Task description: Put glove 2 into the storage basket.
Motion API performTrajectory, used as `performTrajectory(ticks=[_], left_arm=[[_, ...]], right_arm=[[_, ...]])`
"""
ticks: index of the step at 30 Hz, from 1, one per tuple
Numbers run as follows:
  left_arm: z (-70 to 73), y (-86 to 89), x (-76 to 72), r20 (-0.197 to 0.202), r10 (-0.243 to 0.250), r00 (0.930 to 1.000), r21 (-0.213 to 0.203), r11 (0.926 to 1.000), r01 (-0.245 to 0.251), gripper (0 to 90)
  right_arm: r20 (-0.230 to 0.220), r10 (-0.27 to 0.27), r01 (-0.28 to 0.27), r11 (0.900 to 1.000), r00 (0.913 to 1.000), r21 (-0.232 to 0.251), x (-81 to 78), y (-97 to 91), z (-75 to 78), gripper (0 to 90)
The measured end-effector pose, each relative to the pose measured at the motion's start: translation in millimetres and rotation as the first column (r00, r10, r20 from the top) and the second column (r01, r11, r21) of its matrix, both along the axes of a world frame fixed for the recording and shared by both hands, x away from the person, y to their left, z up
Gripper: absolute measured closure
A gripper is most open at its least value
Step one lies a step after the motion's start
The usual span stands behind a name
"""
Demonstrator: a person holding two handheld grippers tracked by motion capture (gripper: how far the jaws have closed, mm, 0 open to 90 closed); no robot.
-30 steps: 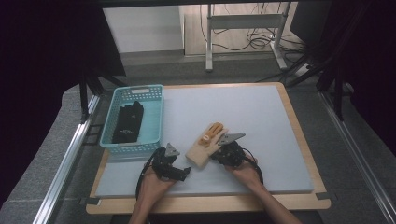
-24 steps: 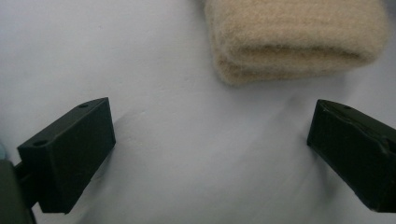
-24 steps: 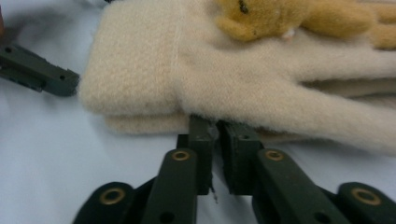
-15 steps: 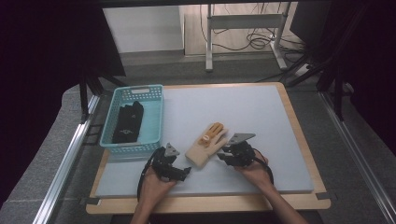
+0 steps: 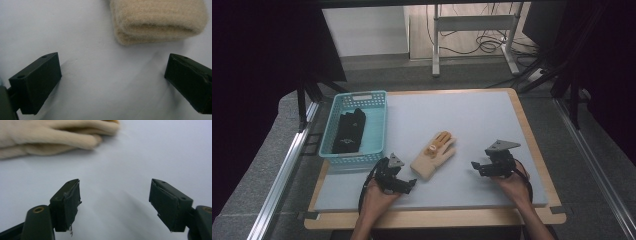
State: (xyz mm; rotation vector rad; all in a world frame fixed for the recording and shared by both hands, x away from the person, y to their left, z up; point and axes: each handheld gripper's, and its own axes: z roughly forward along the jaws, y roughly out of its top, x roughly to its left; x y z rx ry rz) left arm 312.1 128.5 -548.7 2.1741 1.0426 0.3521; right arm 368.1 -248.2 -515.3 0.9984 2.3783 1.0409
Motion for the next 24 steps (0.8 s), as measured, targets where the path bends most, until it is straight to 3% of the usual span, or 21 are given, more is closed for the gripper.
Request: performTrajectory(ticks=[4,15,20,24], left_arm=[[0.2,0.1,0.1,-0.001,-0.002,1.0,0.0,1.0,0.002,0.7],[6.1,-0.9,0.3,-0.004,-0.026,0.9997,0.022,0.9994,0.026,1.9],[18.1,-7.1,3.2,-0.008,-0.06,0.9982,-0.023,0.998,0.059,1.8],[30.6,-17.7,10.6,-0.014,-0.09,0.9958,-0.031,0.9955,0.09,1.3]], right_arm=[[-0.019,-0.038,0.038,0.9993,0.9991,-0.001,2.9,-16.2,-7.4,20.9],[-0.018,-0.054,0.054,0.9983,0.9984,-0.019,4.2,-21.2,-14.5,19.3],[-0.017,-0.055,0.054,0.9984,0.9984,-0.018,4.2,-21.3,-14.8,19.3],[-0.017,-0.055,0.055,0.9984,0.9983,-0.017,4.1,-21.4,-14.9,19.4]])
